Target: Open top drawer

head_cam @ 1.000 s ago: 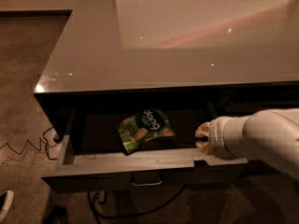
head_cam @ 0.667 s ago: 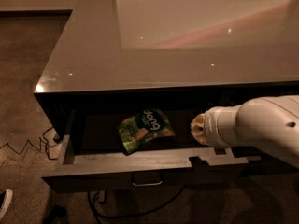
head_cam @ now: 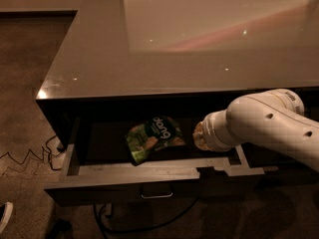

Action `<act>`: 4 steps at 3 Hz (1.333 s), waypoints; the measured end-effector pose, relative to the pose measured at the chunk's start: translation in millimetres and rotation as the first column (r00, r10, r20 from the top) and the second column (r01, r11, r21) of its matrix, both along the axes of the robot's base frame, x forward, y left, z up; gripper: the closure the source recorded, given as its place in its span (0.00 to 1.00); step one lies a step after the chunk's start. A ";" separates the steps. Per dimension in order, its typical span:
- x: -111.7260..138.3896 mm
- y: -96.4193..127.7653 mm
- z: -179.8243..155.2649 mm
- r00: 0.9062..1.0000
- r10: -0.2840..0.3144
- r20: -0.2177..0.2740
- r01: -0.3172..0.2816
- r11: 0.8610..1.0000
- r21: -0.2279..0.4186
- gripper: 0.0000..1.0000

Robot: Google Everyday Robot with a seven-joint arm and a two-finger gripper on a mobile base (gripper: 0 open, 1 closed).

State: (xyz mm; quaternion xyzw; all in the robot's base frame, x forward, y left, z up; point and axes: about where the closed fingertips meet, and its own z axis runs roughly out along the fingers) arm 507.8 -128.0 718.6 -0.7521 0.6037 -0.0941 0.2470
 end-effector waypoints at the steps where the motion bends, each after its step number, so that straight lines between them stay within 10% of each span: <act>1: 0.0 0.0 0.0 1.000 0.000 0.000 0.000 1.000 0.000 1.00; 4: -28.2 -17.1 -48.4 0.990 0.092 -0.109 -0.092 0.996 0.006 1.00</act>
Offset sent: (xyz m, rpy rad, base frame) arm -0.0176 -0.0115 -0.0308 0.0525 0.1012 0.1112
